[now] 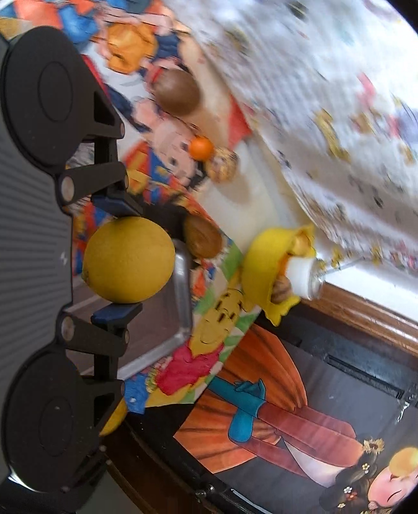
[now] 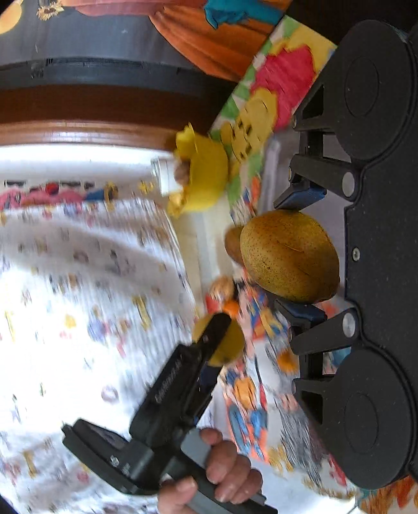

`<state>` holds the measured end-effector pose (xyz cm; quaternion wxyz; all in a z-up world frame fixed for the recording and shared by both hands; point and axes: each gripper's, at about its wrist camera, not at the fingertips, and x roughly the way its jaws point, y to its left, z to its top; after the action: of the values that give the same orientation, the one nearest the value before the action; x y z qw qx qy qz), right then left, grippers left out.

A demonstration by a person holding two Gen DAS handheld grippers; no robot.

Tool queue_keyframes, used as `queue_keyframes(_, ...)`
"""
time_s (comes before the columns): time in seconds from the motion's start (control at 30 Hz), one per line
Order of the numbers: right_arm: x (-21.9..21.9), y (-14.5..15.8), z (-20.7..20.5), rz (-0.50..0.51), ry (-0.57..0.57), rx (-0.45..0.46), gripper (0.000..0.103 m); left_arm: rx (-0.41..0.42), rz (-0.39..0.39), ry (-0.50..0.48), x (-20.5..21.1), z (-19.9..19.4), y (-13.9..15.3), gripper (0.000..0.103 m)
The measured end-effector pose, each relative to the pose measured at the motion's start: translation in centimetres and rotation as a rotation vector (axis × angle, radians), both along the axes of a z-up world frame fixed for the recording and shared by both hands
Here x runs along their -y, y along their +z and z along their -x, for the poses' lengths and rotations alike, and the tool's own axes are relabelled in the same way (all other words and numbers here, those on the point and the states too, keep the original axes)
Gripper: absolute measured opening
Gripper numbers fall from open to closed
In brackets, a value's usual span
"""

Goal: Organize fruits
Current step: 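Lower the mango into the metal tray and open the right tool while the left releases the lemon there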

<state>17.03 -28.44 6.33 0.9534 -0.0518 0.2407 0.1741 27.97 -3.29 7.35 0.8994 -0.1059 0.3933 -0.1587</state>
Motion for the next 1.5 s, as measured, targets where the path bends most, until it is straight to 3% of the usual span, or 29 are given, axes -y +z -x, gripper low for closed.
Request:
queue_keyframes(0.2,4.1,0.1,-5.7,-0.012,-0.044,-0.021,0.060,0.026,-0.015,-0.020,2.6,-4.0,0.1,0.060)
queue_keyframes(0.3,4.8,-1.0,-7.9,0.014,-0.049,-0.013,0.060,0.026,-0.023,-0.030,3.6,-5.5,-1.1,0.060)
queue_keyframes(0.63,5.0,-6.2,-13.2,0.045,-0.041,-0.112,0.060,-0.007,-0.059,-0.092,6.2,-8.7,-6.0,0.060)
queue_keyframes(1.03,4.9,-8.6,-15.0,0.090,-0.030,-0.153,0.060,-0.067,-0.078,-0.117,7.5,-10.4,-8.6,0.060)
queue_keyframes(1.5,5.1,-8.8,-15.2,0.082,-0.034,-0.184,0.061,-0.068,-0.078,-0.111,7.5,-10.6,-8.7,0.062)
